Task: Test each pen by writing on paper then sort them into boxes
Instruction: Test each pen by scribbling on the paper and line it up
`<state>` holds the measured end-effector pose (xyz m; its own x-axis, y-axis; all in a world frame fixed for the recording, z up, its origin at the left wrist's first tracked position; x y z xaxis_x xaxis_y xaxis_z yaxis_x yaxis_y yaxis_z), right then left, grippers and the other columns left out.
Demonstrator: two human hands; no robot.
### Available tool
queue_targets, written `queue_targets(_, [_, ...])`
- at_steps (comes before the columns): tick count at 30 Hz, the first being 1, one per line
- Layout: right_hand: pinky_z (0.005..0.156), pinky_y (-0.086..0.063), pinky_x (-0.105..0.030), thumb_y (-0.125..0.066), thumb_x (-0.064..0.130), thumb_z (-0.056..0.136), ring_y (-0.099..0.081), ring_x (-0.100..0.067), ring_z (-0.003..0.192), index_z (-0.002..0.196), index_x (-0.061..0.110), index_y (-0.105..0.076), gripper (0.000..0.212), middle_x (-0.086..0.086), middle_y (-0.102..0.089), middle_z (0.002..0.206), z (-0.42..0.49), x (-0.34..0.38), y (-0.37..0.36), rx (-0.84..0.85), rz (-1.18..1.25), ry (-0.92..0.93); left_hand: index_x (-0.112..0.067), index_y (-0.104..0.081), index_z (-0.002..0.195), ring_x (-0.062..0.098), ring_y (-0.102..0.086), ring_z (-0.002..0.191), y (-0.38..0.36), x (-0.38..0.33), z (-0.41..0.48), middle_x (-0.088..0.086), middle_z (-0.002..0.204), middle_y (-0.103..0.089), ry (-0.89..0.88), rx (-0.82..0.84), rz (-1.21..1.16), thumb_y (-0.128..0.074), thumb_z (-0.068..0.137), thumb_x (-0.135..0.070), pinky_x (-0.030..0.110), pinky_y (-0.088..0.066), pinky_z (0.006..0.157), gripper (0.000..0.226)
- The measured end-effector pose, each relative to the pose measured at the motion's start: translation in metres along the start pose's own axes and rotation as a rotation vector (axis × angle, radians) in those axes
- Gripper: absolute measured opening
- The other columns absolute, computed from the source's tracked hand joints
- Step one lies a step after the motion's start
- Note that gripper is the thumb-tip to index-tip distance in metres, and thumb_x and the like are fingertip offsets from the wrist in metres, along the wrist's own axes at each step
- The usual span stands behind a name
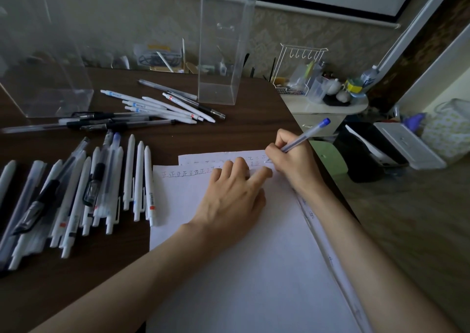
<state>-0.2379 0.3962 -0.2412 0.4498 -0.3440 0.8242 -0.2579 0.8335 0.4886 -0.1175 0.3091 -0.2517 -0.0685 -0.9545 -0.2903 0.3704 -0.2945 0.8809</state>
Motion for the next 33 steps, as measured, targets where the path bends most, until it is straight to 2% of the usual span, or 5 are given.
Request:
queue_targets(6, [0.049,-0.024,-0.031,-0.053,0.017,0.067,-0.029,-0.015,0.050,0.055,0.017,-0.029,0.026,0.003,-0.030,0.047,-0.002,0.001,0.001,-0.035,-0.071,-0.017,-0.005,-0.038,0.125,0.032,-0.051,0.094,0.006,0.006,0.002,0.014,0.103,-0.055,0.156,-0.031,-0.269,-0.032,0.092,-0.001,0.027,-0.026,0.071,0.034])
queue_targets(22, [0.042,-0.031,-0.014,-0.054,-0.004,0.087,-0.035,-0.006,0.035,0.055,0.013,-0.035,0.041,0.007,-0.038,0.037,-0.017,0.032,-0.002,0.072,0.440,0.056,-0.012,-0.044,0.092,0.027,-0.048,0.076,0.017,0.001,0.000,0.014,0.087,-0.058,0.058,-0.133,-0.337,-0.045,0.097,-0.013,0.029,-0.023,0.060,0.005])
queue_targets(27, [0.043,-0.028,-0.012,-0.067,0.025,0.085,-0.033,-0.004,0.038,0.051,0.019,-0.045,0.042,0.010,-0.038,0.038,-0.017,0.041,-0.005,0.201,0.335,-0.045,-0.005,-0.053,0.096,0.028,-0.055,0.081,0.022,0.001,0.000,0.010,0.088,-0.061,0.022,-0.142,-0.371,-0.033,0.094,-0.031,0.031,-0.035,0.065,0.033])
queue_targets(30, [0.044,-0.027,-0.014,-0.046,0.051,0.087,-0.035,-0.005,0.041,0.066,0.010,-0.050,0.046,0.008,-0.041,0.043,-0.025,0.053,0.004,0.259,0.394,-0.098,-0.008,-0.052,0.095,0.028,-0.054,0.078,0.026,-0.002,0.000,0.008,0.086,-0.060,0.002,-0.127,-0.383,-0.025,0.093,-0.041,0.038,-0.041,0.065,0.042])
queue_targets(33, [0.042,-0.024,-0.021,-0.038,0.049,0.094,-0.032,-0.012,0.041,0.068,0.010,-0.052,0.049,-0.001,-0.038,0.046,-0.033,0.054,0.023,0.079,0.556,-0.155,-0.008,-0.053,0.093,0.026,-0.054,0.073,0.034,-0.007,-0.001,0.007,0.084,-0.062,-0.042,-0.119,-0.343,-0.029,0.094,-0.038,0.038,-0.043,0.059,0.038])
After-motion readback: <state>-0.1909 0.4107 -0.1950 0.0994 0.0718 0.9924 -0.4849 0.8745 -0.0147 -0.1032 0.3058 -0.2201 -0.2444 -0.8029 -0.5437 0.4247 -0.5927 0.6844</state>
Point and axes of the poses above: each hand's wrist, its own z-axis towards the middle knuckle, its own y-axis out of the back of the hand, x = y × z, the point moved 4 cm from there along z, towards the middle knuckle
